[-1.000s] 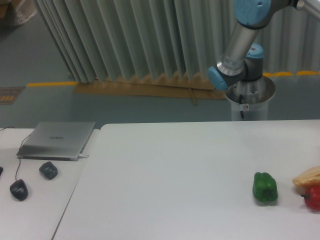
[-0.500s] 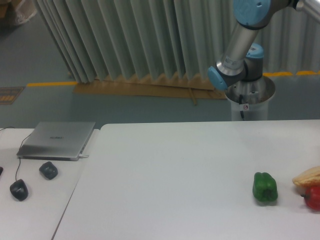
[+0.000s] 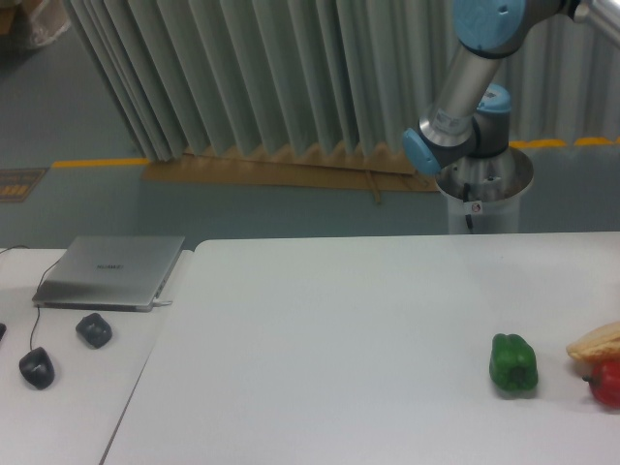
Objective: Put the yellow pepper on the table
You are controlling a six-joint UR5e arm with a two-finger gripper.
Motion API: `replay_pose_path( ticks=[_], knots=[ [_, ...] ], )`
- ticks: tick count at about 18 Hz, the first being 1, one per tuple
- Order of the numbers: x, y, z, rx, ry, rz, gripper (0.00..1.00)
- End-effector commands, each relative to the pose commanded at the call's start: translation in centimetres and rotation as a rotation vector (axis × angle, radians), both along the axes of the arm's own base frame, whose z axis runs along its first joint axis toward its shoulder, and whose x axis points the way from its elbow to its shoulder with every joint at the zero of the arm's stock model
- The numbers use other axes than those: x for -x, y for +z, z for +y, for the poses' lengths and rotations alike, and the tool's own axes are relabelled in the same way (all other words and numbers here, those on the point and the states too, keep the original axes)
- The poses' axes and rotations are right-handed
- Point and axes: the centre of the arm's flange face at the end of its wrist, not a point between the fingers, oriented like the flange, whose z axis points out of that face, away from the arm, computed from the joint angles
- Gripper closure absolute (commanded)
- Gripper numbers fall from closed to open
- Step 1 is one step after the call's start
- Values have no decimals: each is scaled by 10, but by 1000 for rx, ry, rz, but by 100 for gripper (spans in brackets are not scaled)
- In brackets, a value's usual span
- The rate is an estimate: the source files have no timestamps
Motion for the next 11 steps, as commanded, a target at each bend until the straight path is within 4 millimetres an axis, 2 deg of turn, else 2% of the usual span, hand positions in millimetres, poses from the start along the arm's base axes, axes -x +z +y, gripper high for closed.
replay_pose_path(
  ticks=[4,6,11],
  knots=[
    [1,2,-2,-2,11,6,42],
    [3,17,-2,-3,12,26,43],
    [2,27,-1,-2,23,7,45]
  ],
)
